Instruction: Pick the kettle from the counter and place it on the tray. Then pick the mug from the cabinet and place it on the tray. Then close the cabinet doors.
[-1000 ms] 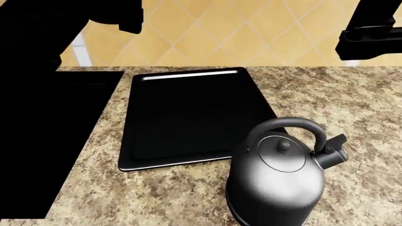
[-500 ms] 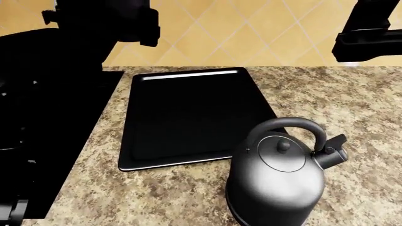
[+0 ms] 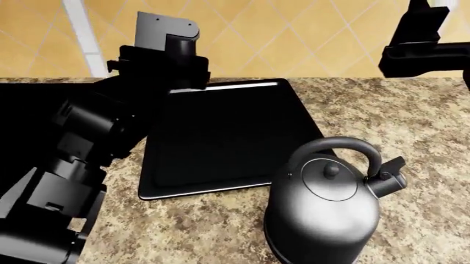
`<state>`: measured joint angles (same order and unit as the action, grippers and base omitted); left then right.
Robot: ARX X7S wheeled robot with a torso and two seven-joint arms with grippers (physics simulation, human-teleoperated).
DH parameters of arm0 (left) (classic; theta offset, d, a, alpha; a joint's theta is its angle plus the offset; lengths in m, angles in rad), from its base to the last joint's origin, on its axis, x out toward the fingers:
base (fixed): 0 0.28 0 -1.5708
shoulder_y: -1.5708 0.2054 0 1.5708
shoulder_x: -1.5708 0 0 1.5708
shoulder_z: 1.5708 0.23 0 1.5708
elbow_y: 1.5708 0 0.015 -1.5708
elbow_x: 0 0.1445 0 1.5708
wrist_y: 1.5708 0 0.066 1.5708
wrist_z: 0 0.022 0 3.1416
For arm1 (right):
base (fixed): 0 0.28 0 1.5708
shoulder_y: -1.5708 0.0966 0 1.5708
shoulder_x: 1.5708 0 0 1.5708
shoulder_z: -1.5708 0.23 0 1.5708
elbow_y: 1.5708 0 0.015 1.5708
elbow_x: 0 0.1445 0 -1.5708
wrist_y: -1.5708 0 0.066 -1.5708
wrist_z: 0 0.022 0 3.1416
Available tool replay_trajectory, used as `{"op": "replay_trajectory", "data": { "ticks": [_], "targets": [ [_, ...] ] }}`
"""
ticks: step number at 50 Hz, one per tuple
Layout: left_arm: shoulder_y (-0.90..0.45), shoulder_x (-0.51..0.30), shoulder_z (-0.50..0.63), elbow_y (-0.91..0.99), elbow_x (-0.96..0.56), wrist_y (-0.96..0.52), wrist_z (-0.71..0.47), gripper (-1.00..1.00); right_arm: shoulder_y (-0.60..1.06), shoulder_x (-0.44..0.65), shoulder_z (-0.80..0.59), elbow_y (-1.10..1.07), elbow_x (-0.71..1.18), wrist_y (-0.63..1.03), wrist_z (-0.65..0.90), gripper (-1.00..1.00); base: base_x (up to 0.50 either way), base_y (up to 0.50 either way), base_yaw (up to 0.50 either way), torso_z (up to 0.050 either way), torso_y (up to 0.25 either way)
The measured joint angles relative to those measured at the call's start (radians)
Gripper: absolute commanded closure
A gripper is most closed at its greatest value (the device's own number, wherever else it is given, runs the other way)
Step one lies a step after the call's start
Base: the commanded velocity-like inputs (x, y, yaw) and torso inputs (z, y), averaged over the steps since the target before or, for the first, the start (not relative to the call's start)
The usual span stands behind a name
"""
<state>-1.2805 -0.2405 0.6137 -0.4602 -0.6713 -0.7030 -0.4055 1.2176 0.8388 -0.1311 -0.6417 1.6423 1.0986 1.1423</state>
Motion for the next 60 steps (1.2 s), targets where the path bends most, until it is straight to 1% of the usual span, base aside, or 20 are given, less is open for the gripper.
{"op": "replay_trajectory", "data": {
  "ticks": [16,33,34,52,60],
  "targets": [
    [0.071,0.044,0.041,-0.103,0.035,0.085,0.041,1.00,-0.040,-0.002,0.000,-0.002,-0.043,-0.017,-0.029,-1.00,0.00,0.00,0.00,0.000,0.001],
    [0.089,0.060,0.049,-0.167,0.044,0.126,0.061,1.00,-0.059,-0.002,-0.004,0.001,-0.065,-0.030,-0.045,-1.00,0.00,0.00,0.00,0.000,0.001],
    [0.089,0.060,0.049,-0.169,0.043,0.126,0.062,-1.00,-0.059,-0.002,-0.005,0.001,-0.066,-0.030,-0.045,-1.00,0.00,0.00,0.00,0.000,0.000],
    [0.075,0.049,0.037,-0.179,0.019,0.126,0.063,-1.00,-0.070,-0.005,-0.012,0.003,-0.082,-0.040,-0.055,-1.00,0.00,0.00,0.00,0.000,0.000],
    [0.062,0.029,0.025,-0.131,-0.002,0.098,0.054,-1.00,-0.074,-0.004,-0.015,0.003,-0.086,-0.045,-0.058,-1.00,0.00,0.00,0.00,0.000,0.000]
  ]
}}
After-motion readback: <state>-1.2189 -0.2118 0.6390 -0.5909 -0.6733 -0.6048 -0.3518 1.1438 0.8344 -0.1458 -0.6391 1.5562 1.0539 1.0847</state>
